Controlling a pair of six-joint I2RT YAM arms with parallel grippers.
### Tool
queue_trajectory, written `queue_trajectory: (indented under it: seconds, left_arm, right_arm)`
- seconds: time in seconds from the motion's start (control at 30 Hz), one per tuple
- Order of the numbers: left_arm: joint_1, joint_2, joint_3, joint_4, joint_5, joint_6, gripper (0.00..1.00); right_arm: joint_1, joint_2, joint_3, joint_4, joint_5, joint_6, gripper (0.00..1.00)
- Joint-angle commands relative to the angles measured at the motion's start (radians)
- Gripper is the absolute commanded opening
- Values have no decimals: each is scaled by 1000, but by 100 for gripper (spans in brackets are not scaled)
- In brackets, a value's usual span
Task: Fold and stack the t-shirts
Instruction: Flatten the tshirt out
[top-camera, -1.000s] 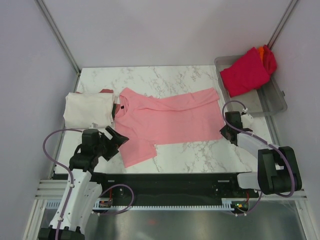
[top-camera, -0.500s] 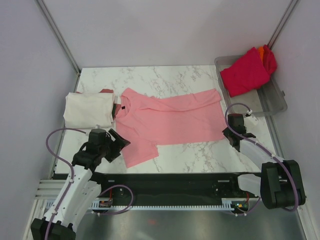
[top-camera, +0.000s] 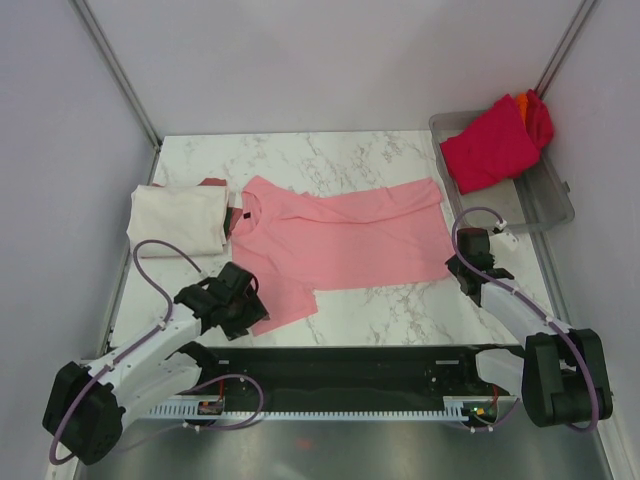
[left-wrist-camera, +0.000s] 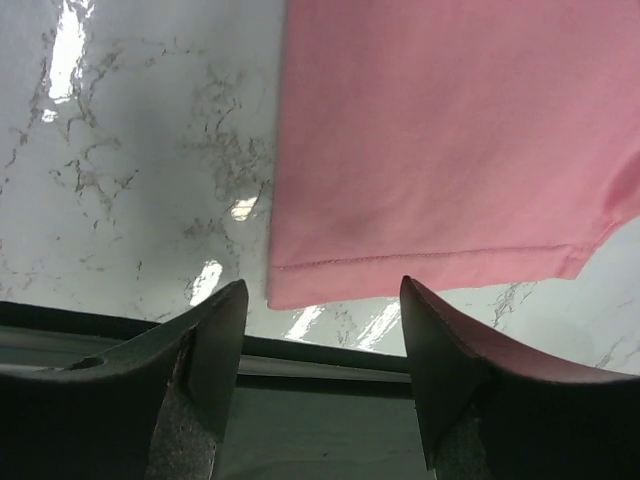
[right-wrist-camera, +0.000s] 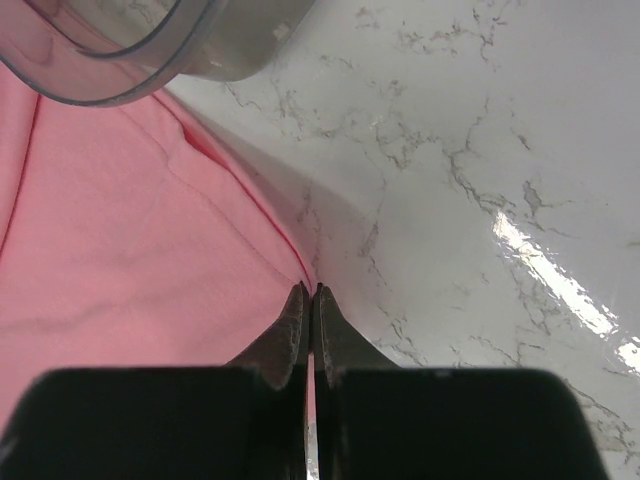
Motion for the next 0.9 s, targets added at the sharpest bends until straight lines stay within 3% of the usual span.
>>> queue_trajectory:
  seconds: [0.0,0.37,0.5,0.73,0.83,0.87]
  left_arm:
    - [-31,14,31,-49,-67,-85,69]
    - [-57,58,29,10,-70,-103,65]
    - [-57,80,20,32,-66,-115,45]
    - [-60,132,16,73,-55,-109,42]
    - [-60,135,19,76,-57,-98,21]
    - [-60,132,19,76,-58,-97,5]
  right_arm:
    - [0,-11,-2,3,18,0,0]
    - [0,6,3,3,2,-3,0]
    - [-2,8,1,6,-3,-3,0]
    - [-2,17,3,11,-11,-1,0]
    - [-2,26,5,16,-15,-3,0]
    - [-2,28,6,16,-20,-3,0]
